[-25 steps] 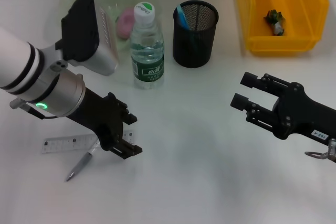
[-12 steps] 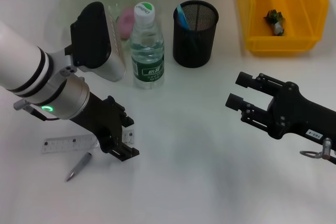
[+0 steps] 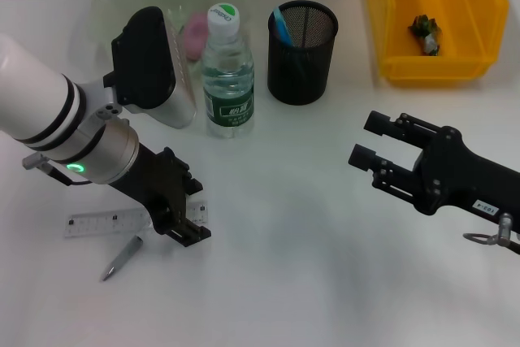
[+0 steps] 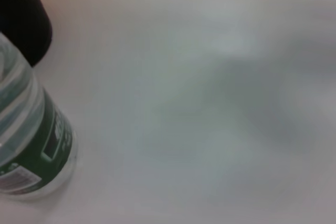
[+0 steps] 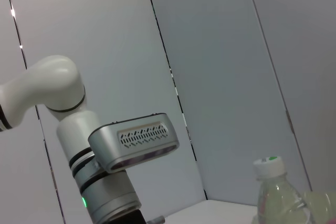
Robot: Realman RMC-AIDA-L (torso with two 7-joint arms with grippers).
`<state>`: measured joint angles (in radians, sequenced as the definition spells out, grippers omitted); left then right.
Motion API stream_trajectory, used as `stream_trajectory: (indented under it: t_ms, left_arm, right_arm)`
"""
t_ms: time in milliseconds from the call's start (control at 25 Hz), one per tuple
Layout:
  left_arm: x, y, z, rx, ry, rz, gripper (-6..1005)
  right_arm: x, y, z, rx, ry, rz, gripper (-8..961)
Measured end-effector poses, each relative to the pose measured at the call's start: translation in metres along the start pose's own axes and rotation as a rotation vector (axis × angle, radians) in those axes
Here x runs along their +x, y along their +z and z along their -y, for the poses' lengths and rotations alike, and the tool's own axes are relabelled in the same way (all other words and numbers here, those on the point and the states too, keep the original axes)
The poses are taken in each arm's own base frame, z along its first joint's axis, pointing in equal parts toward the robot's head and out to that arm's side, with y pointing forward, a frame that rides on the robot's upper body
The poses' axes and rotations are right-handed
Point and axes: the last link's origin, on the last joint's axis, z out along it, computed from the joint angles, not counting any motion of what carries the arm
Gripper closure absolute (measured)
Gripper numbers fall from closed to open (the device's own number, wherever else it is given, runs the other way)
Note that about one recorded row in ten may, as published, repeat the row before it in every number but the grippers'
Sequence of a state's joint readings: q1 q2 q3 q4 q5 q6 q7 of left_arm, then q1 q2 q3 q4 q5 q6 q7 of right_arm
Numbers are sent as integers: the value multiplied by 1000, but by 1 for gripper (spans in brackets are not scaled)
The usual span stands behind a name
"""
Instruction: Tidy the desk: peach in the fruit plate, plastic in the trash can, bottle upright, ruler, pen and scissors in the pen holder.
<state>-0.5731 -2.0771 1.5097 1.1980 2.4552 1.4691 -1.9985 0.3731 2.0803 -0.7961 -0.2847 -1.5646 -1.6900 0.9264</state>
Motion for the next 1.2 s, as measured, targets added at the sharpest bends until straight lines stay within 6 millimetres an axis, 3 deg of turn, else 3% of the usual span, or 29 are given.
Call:
stream_trajectory:
  t_ms: [1200]
  left_arm:
    - [-3,6,3,7,8,41,277]
  right_arm:
    - [-1,8,3,-8,-1,-3,350]
